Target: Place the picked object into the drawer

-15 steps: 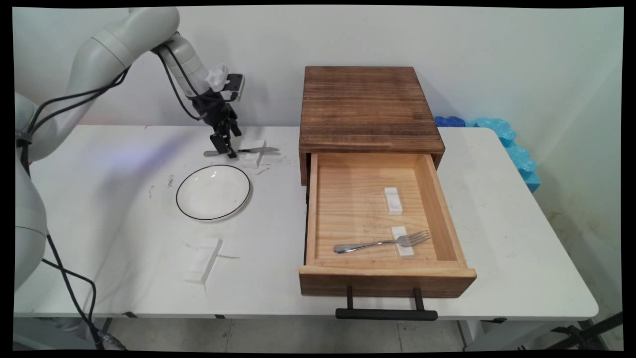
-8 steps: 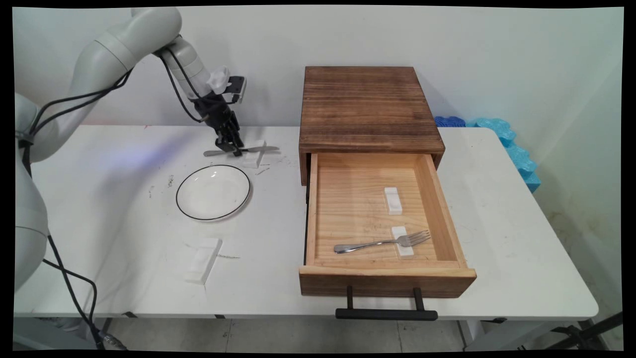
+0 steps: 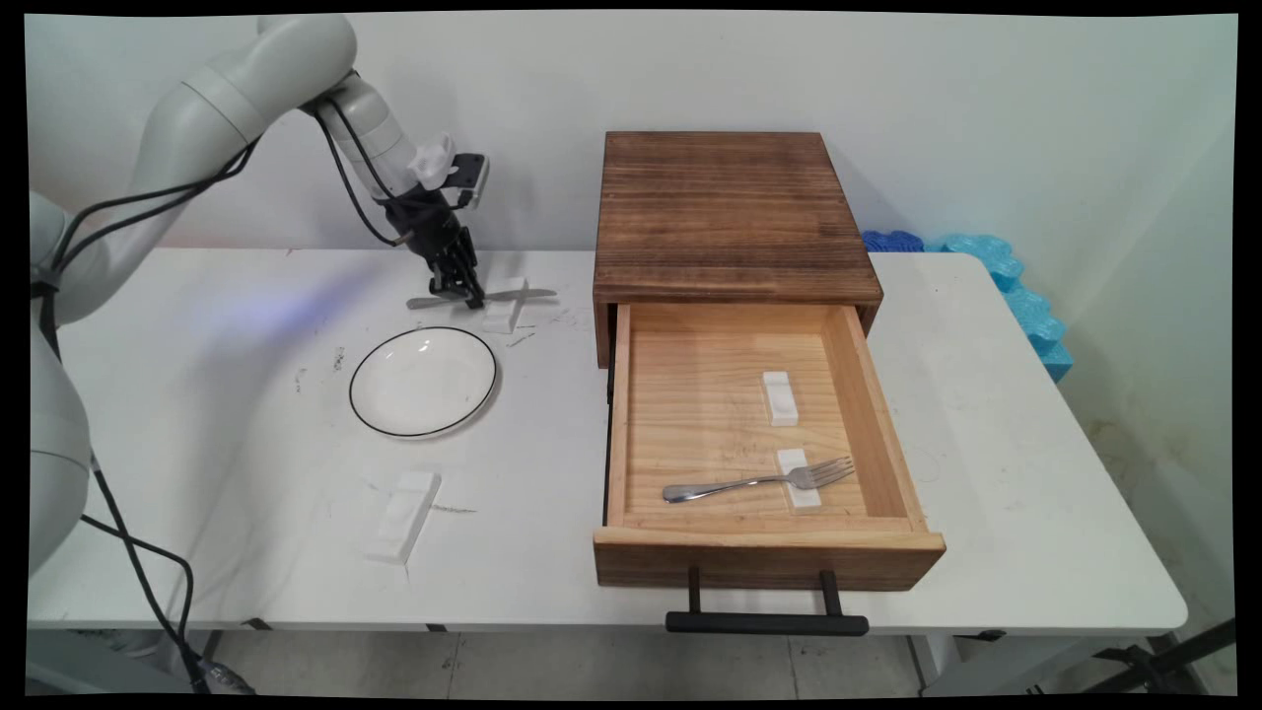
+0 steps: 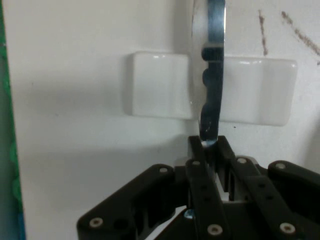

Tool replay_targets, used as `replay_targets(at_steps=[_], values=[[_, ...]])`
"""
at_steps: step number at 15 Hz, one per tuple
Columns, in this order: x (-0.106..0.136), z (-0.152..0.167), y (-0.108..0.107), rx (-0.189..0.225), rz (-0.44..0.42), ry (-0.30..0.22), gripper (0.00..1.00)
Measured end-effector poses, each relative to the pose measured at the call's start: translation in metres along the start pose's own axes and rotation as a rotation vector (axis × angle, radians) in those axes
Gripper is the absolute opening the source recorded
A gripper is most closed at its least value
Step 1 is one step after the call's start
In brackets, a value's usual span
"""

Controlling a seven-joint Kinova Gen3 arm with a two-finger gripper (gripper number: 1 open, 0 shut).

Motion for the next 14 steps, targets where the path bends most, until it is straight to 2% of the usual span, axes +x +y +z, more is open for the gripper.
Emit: replay_targets(at_steps=[9, 14], values=[[-0.006, -0.055, 0.016, 0.046, -0.024, 0.077, 0.00], [-0.015, -0.105, 0.035, 0.067, -0.028, 0.138, 0.00]])
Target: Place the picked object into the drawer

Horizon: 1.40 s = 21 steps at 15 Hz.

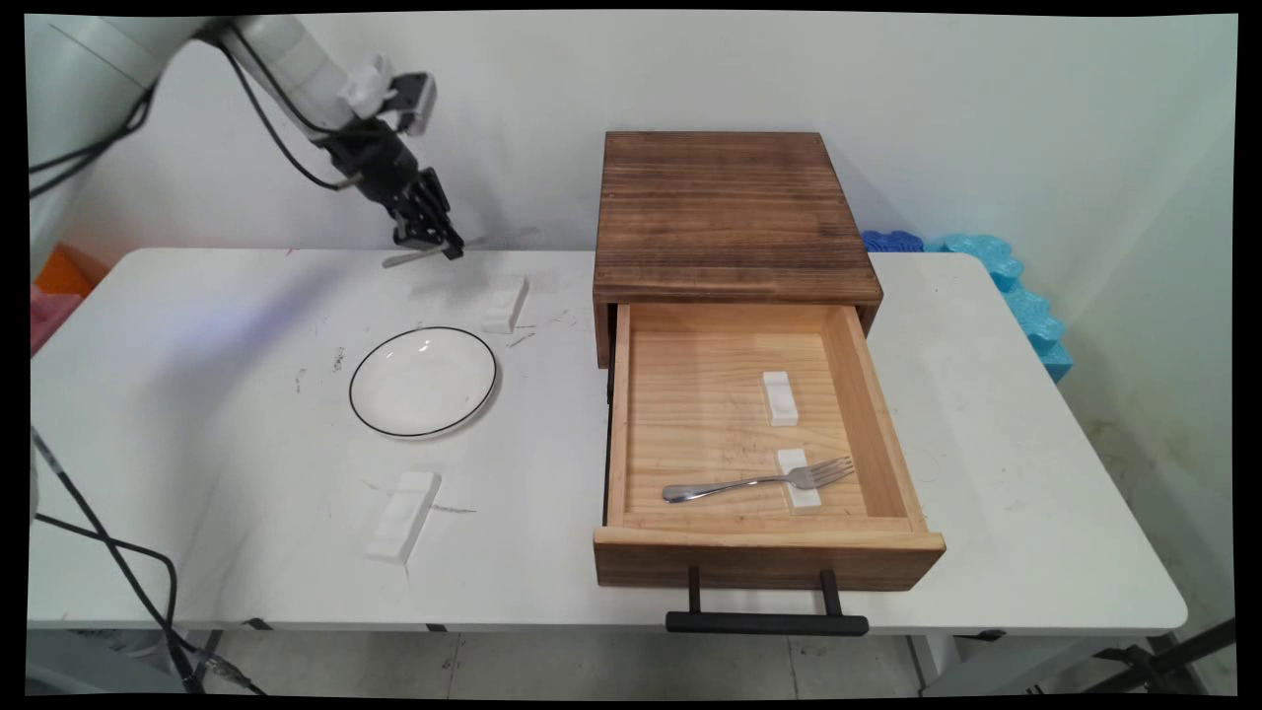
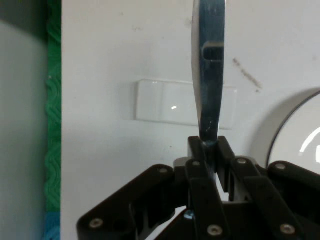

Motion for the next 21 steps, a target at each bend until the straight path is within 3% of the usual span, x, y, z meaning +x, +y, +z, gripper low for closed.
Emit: replay_targets(at_steps=[10, 15, 21], values=[[0.011, -0.102, 0.044, 0.013, -0.021, 0.090, 0.00], [0.037, -0.143, 0.074, 0.011, -0.057, 0.135, 0.00], [0.078, -0.166, 0.107, 0.011, -0.103, 0.179, 0.00]])
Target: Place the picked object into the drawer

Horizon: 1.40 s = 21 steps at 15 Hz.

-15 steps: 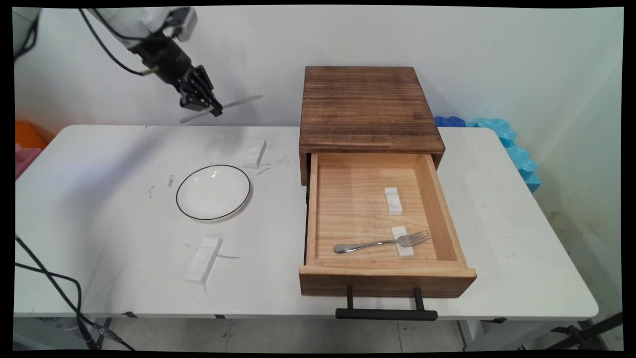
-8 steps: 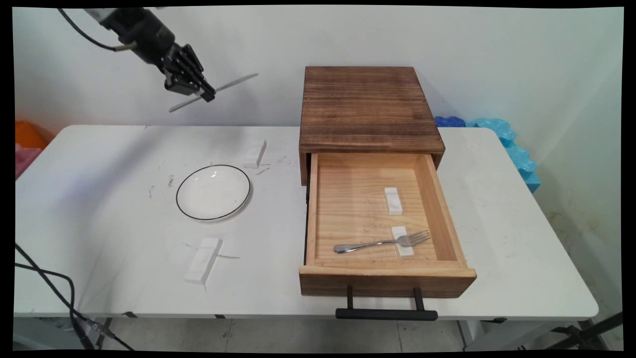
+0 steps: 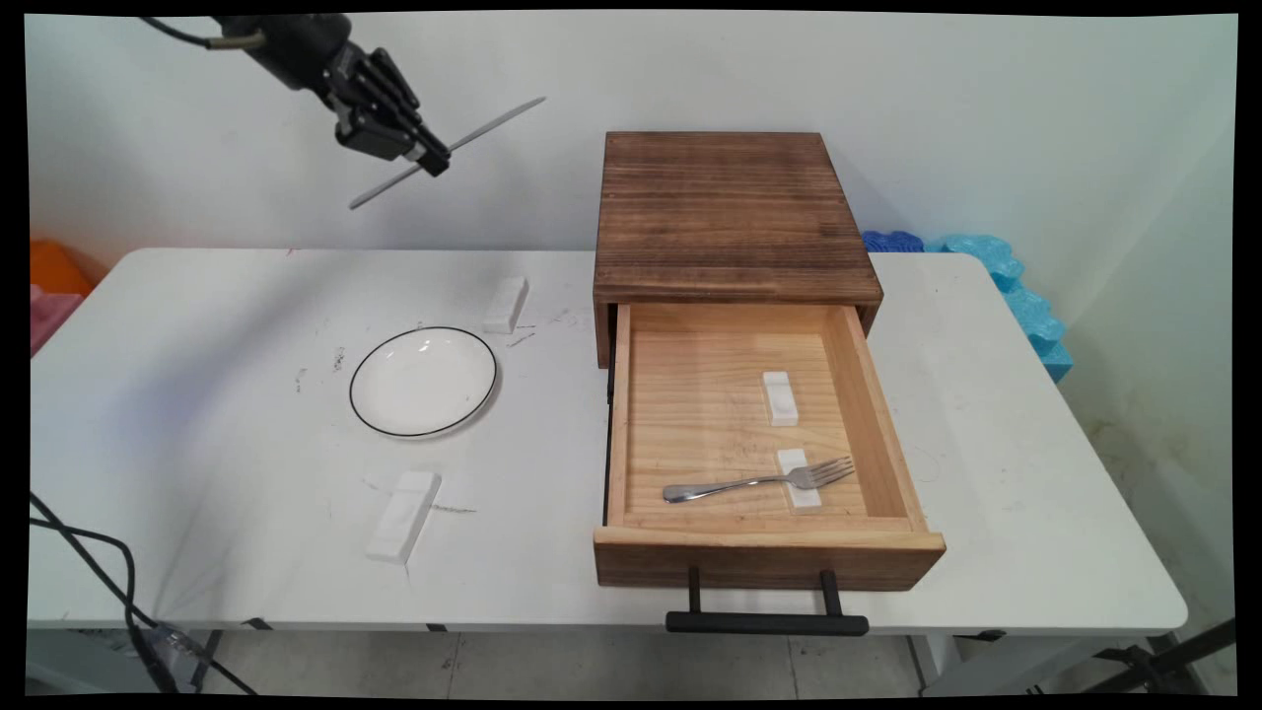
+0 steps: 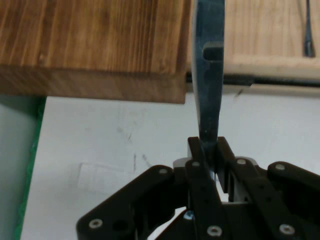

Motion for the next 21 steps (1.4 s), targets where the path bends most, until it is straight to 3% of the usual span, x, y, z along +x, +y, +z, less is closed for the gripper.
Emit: replay_targets(at_steps=[11, 15, 21], values=[[0.091, 0.030, 0.057, 0.011, -0.044, 0.027, 0.00], [0.123, 0.060, 0.074, 0.016, -0.030, 0.016, 0.00], [0.151, 0.112, 0.085, 0.020, 0.028, -0.032, 0.00]])
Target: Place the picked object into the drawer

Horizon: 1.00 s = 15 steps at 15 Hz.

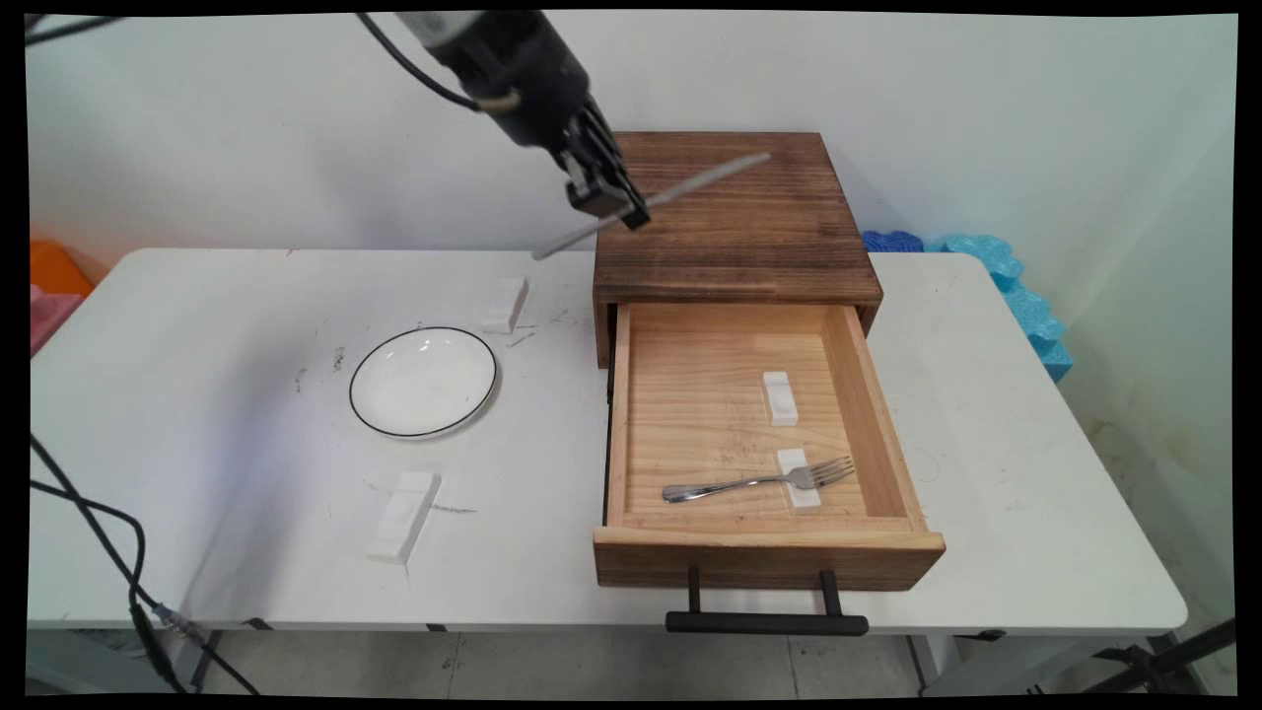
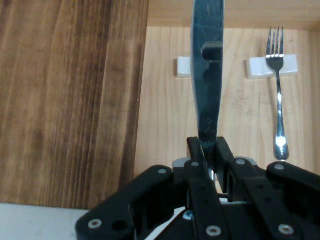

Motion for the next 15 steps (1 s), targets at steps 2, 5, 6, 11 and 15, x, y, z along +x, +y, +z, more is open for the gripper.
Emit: replay_targets(at_steps=[2, 5, 6, 11, 15], values=[[0.009, 0.021, 0.003, -0.002, 0.016, -0.023, 0.00], [0.023, 0.052, 0.006, -0.007, 0.036, -0.053, 0.00], [0.027, 0.063, 0.007, -0.009, 0.042, -0.063, 0.00], [0.040, 0.104, 0.009, -0.021, 0.064, -0.100, 0.00], [0.050, 0.137, 0.012, -0.037, 0.076, -0.128, 0.00]])
